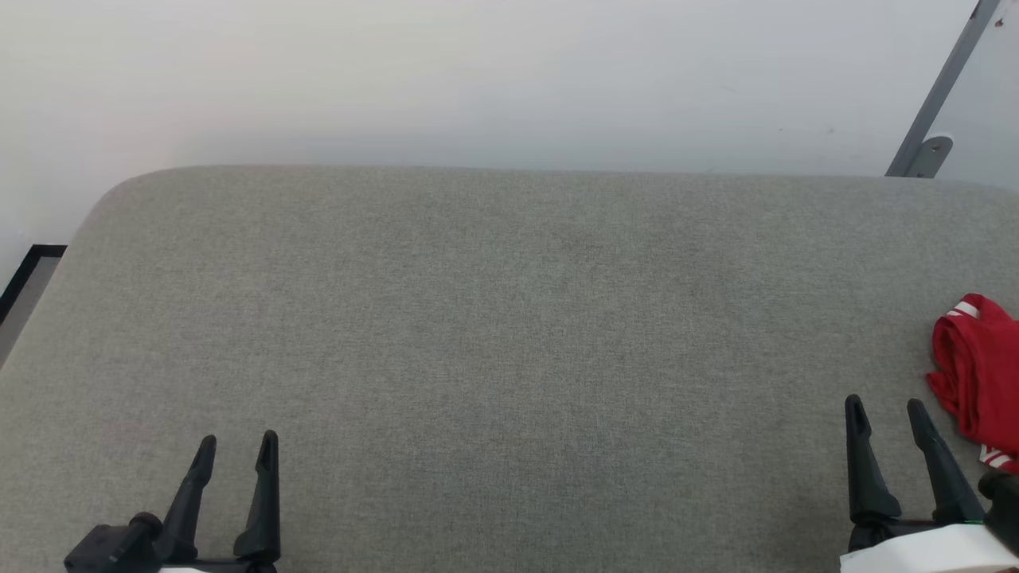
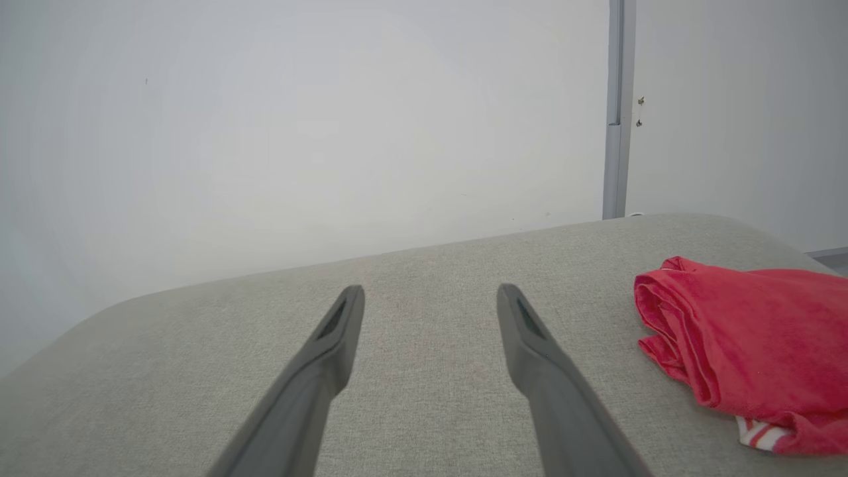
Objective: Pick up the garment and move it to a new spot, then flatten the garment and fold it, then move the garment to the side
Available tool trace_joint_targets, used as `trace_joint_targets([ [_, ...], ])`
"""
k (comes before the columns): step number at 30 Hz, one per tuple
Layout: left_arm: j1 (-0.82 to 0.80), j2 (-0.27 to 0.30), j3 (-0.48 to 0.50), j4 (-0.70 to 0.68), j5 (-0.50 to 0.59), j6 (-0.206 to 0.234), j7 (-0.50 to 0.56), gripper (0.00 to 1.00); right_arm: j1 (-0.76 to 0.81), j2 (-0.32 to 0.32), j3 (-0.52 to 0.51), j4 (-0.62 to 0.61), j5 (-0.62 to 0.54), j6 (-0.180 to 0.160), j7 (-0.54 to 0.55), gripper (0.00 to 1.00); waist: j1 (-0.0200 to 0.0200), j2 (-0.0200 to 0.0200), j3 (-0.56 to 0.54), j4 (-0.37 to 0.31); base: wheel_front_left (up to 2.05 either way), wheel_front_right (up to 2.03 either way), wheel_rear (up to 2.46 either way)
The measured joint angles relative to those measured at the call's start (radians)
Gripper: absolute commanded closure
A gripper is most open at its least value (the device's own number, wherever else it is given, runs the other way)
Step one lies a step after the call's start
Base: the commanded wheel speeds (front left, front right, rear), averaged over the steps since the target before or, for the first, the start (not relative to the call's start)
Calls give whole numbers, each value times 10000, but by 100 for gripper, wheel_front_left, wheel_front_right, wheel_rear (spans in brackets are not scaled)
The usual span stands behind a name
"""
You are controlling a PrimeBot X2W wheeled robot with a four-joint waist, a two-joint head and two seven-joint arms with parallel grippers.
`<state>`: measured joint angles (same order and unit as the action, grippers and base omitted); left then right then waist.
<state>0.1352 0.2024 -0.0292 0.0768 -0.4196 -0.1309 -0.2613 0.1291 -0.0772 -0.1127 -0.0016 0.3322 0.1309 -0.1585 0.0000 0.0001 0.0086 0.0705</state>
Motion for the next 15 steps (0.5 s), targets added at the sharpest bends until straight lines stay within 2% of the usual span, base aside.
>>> trace_joint_targets([
  [5, -36, -19, 31, 0, 46, 0, 0, 0, -12, 25, -36, -58, -31, 0, 4, 0, 0, -1, 48, -26, 0, 0, 0],
  [6, -31, -27, 29, 29, 44, 0, 2, 100, -8, 36, -33, -33, -31, 0, 4, 100, 0, 0, 56, -31, 0, 0, 0],
  [12, 122, -263, -67, 476, 10, 0, 50, 100, 134, 125, 12, 439, -2, 0, 13, 100, 0, 0, 58, -33, 0, 0, 0],
  [15, 128, -337, -61, 535, -401, 0, 163, 100, 138, 140, 29, 531, 468, 0, 119, 100, 0, 0, 55, -49, 0, 0, 0],
])
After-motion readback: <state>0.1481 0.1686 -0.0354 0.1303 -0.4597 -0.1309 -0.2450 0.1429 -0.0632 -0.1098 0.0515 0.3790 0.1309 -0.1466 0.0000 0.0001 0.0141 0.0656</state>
